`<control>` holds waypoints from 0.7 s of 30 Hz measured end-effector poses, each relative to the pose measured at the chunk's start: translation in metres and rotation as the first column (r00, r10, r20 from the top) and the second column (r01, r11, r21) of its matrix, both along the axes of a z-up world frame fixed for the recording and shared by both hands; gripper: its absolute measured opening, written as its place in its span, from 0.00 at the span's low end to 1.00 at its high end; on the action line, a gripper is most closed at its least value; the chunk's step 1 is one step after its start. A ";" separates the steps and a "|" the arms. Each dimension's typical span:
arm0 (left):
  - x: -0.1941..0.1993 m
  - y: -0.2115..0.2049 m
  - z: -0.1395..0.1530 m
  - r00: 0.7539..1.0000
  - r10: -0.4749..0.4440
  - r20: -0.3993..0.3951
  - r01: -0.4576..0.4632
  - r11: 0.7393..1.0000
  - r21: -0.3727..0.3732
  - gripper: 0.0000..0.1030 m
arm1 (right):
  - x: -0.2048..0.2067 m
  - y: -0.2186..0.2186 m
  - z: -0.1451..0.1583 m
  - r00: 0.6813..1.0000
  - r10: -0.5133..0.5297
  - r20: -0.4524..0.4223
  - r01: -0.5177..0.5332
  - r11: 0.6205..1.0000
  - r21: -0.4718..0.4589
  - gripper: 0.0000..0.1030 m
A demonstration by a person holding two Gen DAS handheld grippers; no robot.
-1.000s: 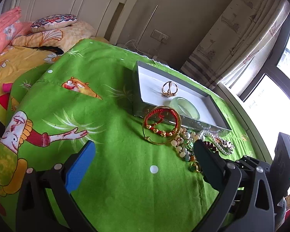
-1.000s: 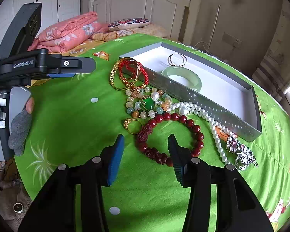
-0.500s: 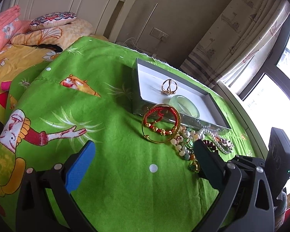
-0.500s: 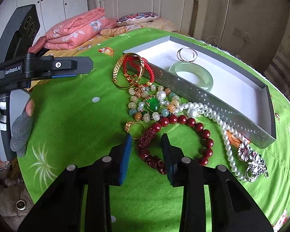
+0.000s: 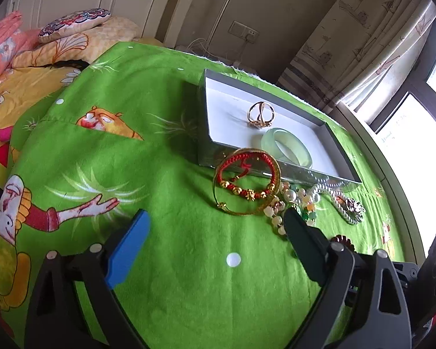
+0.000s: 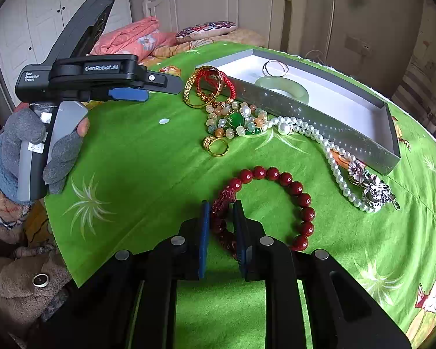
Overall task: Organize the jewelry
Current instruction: 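Grasp the dark red bead bracelet with the right tool while the left grasps a gold bangle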
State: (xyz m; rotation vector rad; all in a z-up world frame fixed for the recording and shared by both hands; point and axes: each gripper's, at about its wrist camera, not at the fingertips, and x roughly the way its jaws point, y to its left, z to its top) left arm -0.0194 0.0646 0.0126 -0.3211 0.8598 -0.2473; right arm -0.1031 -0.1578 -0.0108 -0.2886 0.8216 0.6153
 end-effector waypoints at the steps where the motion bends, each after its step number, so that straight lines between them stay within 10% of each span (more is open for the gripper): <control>1: 0.004 -0.002 0.000 1.000 -0.001 -0.003 0.001 1.000 0.010 0.82 | 0.000 0.000 0.000 1.000 0.000 0.001 0.000 1.000 0.001 0.18; 8: 0.030 -0.016 0.000 1.000 -0.026 -0.002 0.026 0.991 0.133 0.52 | -0.002 -0.001 0.000 1.000 -0.002 0.007 0.002 1.000 0.001 0.18; 12: 0.030 -0.016 -0.004 0.998 -0.067 -0.009 0.068 0.988 0.141 0.05 | -0.001 -0.001 -0.001 1.000 -0.002 0.006 0.002 1.000 0.003 0.18; 21: -0.011 -0.012 0.003 0.995 -0.078 0.066 0.067 0.986 0.150 0.03 | -0.005 -0.001 0.001 0.999 -0.009 0.041 0.009 1.000 0.002 0.16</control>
